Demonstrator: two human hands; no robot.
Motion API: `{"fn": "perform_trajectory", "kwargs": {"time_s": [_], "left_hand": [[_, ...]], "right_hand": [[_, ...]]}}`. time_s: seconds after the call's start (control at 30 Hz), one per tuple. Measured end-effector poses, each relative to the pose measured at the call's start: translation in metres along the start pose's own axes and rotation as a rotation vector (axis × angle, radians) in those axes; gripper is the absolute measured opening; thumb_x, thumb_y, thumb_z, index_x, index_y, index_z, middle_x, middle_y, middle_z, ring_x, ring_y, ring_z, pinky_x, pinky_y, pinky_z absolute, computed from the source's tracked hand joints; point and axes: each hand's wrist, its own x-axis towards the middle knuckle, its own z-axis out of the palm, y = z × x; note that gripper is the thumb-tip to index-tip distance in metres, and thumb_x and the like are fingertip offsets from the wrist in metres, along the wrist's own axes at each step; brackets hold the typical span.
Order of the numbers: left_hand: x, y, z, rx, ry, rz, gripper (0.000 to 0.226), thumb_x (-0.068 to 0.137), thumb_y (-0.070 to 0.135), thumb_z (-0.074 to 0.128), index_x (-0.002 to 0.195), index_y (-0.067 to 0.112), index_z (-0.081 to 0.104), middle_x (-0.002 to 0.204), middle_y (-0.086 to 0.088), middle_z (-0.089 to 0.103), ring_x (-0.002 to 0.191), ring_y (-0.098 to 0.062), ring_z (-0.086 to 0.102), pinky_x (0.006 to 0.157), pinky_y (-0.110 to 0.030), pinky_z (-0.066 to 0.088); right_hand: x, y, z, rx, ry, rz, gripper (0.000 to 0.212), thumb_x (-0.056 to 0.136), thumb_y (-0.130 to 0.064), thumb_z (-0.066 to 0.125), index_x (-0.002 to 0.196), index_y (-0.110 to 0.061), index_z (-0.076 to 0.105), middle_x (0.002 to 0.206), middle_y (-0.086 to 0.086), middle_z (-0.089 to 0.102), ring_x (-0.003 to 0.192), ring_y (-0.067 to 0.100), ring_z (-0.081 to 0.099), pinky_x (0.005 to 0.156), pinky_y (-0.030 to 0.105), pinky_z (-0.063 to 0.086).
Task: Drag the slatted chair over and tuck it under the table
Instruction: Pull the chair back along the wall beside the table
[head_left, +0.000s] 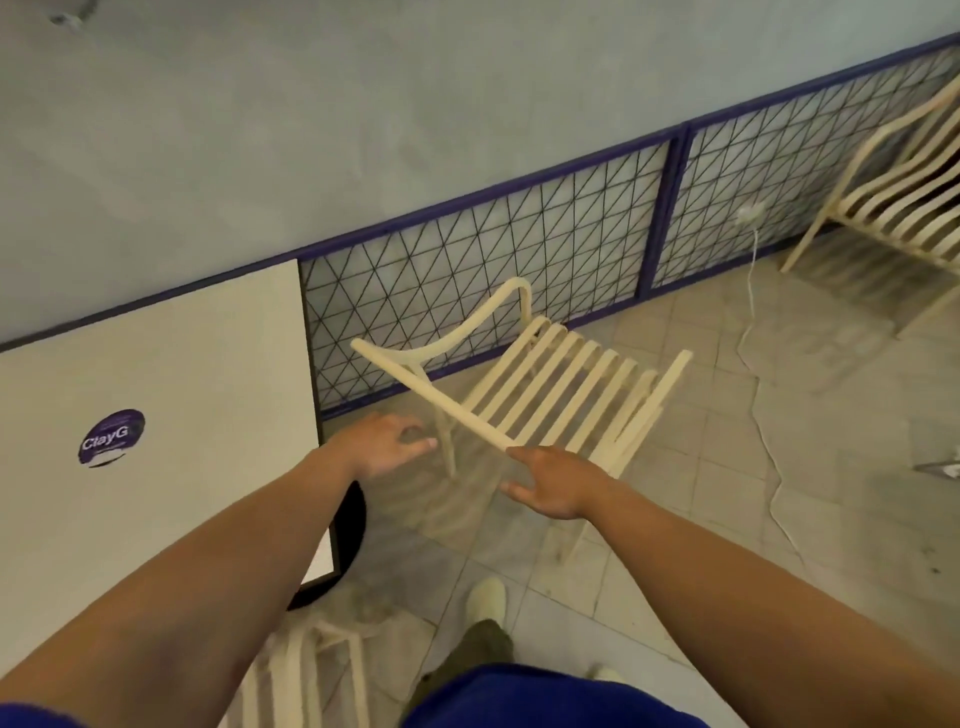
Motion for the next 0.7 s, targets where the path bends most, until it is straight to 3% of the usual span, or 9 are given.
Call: {"fn": "perform_trajectory", "kwargs": {"time_s": [0.13, 0.3, 0.5, 0.7], "left_hand": [[0.053, -0.02, -0.024, 0.046, -0.021, 0.089, 0.067, 0.093, 0.065, 0.052, 0.147, 0.026, 0.047, 0.151, -0.003, 0.047, 0.136, -0.022, 0.045, 0.109, -0.039, 0.038], [0.115, -0.052, -0.057, 0.198, -0.05, 0.165, 0.068, 0.093, 0.049, 0.063, 0.152, 0.027, 0.038, 0.156, -0.001, 0.038, 0.139, -0.023, 0.039, 0.11, -0.039, 0.035], [0.191, -0.097, -0.081, 0.374, -0.169, 0.234, 0.073, 0.087, 0.031, 0.072, 0.15, 0.04, 0.037, 0.148, 0.004, 0.047, 0.13, -0.02, 0.047, 0.106, -0.038, 0.041], [0.237, -0.113, -0.077, 0.484, -0.19, 0.345, 0.069, 0.084, 0.023, 0.071, 0.141, 0.051, 0.046, 0.139, 0.01, 0.055, 0.124, -0.018, 0.052, 0.1, -0.03, 0.041]], "right_hand": [[0.04, -0.006, -0.001, 0.028, 0.004, 0.072, 0.066, 0.099, -0.051, 0.045, 0.154, -0.018, 0.027, 0.15, 0.011, 0.043, 0.129, 0.029, 0.047, 0.103, 0.041, 0.042], [0.096, -0.026, -0.006, 0.049, 0.011, 0.13, 0.067, 0.099, -0.048, 0.046, 0.154, -0.018, 0.026, 0.151, 0.008, 0.042, 0.129, 0.028, 0.047, 0.102, 0.039, 0.042], [0.17, -0.047, -0.005, 0.057, -0.028, 0.142, 0.071, 0.097, -0.046, 0.05, 0.154, -0.018, 0.02, 0.149, 0.009, 0.043, 0.124, 0.031, 0.05, 0.097, 0.047, 0.047], [0.224, -0.048, 0.001, 0.092, -0.083, 0.174, 0.076, 0.095, -0.027, 0.054, 0.157, -0.019, 0.01, 0.143, 0.011, 0.047, 0.117, 0.033, 0.053, 0.093, 0.046, 0.049]]}}
